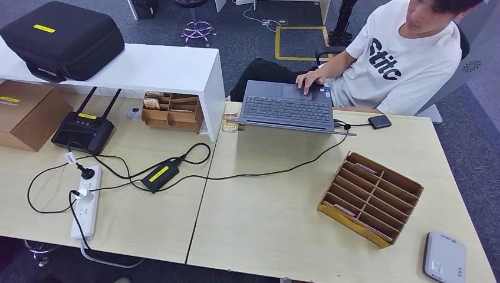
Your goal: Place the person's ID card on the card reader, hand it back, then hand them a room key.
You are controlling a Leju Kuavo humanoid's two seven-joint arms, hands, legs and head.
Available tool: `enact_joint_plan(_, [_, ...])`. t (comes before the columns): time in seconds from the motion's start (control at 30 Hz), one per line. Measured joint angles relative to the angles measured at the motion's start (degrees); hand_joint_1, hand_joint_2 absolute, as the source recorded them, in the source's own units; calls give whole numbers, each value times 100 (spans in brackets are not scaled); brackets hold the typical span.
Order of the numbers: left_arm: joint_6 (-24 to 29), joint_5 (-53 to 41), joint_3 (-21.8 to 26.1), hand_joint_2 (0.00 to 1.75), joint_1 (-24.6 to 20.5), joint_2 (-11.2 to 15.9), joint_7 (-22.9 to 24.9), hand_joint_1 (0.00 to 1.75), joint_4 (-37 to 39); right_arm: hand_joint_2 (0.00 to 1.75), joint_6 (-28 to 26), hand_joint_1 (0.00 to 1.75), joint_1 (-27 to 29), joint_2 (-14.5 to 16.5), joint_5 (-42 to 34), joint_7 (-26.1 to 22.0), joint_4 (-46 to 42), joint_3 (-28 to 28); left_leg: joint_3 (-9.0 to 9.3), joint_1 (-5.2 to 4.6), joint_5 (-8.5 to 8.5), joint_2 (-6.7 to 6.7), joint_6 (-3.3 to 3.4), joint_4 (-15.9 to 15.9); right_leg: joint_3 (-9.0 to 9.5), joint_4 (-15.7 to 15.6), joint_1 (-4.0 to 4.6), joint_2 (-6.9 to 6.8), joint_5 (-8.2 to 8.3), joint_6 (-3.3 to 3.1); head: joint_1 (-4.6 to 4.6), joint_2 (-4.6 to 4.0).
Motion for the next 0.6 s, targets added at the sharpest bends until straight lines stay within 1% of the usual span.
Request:
enact_joint_plan(0.03, [-5,9,1,175,2,13,-1,0,0,175,-85,0,25,24,-21,-8,0,36,-1,0,0,-2,0,0,-1,1,0,-2,-1,0,-1,0])
enact_joint_plan(0.07, [-3,31,5,175,3,20,1,0,0,175,-349,0,39,44,-58,-12,-9,54,-2,0,0,-2,0,-1,-1,3,0,-2,-1,0,-1,0])
enact_joint_plan(0.17, [49,142,52,175,8,12,30,0,0,175,-1565,0,25,46,-243,-29,-90,42,-4,0,0,1,0,-1,-1,2,0,2,-1,0,2,0])
enact_joint_plan(0.2, [68,167,71,175,11,5,40,0,0,175,-1821,0,13,42,-296,-37,-123,27,-3,0,0,2,0,-1,0,0,0,3,-1,0,3,0])
enact_joint_plan(0.23, [82,180,86,175,15,-2,47,0,0,175,-1908,0,1,38,-325,-34,-150,13,-3,0,0,2,0,-1,0,-2,0,4,0,1,4,0])
enact_joint_plan(0.27, [89,180,99,175,17,-7,50,0,0,175,-1824,0,-10,38,-318,-11,-167,3,-3,0,0,3,0,0,0,-4,0,5,1,1,4,0])
enact_joint_plan(0.3, [86,170,108,175,18,-10,49,0,0,175,-1574,0,-15,45,-280,20,-177,7,-2,0,0,3,0,0,1,-4,0,5,1,1,4,0])
enact_joint_plan(0.37, [56,110,118,175,17,-8,29,0,0,175,-720,0,-6,75,-156,44,-174,57,-1,0,0,2,0,0,0,-4,0,4,1,1,3,0])
enact_joint_plan(0.43, [5,35,120,175,16,8,-9,0,0,175,176,0,34,98,-42,-46,-156,164,0,1,0,1,0,0,-1,-3,0,3,1,1,2,0])
enact_joint_plan(0.47, [-15,11,120,175,15,19,-27,0,0,175,421,0,63,103,-10,-92,-145,221,0,2,0,1,0,0,-1,-2,1,3,0,0,2,0])
enact_joint_plan(0.5, [-26,2,120,175,14,28,-39,0,0,175,465,0,93,108,2,-116,-138,272,-1,2,0,1,0,-1,-1,-1,1,3,0,0,2,0])
enact_joint_plan(0.53, [-28,13,120,175,14,36,-46,0,0,175,304,0,118,112,-6,-114,-134,306,-1,2,0,1,0,-1,-1,1,1,3,-1,-1,1,0])
enact_joint_plan(0.6, [-7,67,131,175,15,38,-35,0,0,175,-381,0,136,120,-90,-73,-150,335,-3,2,0,1,0,-2,-2,3,1,3,-1,-1,2,0])
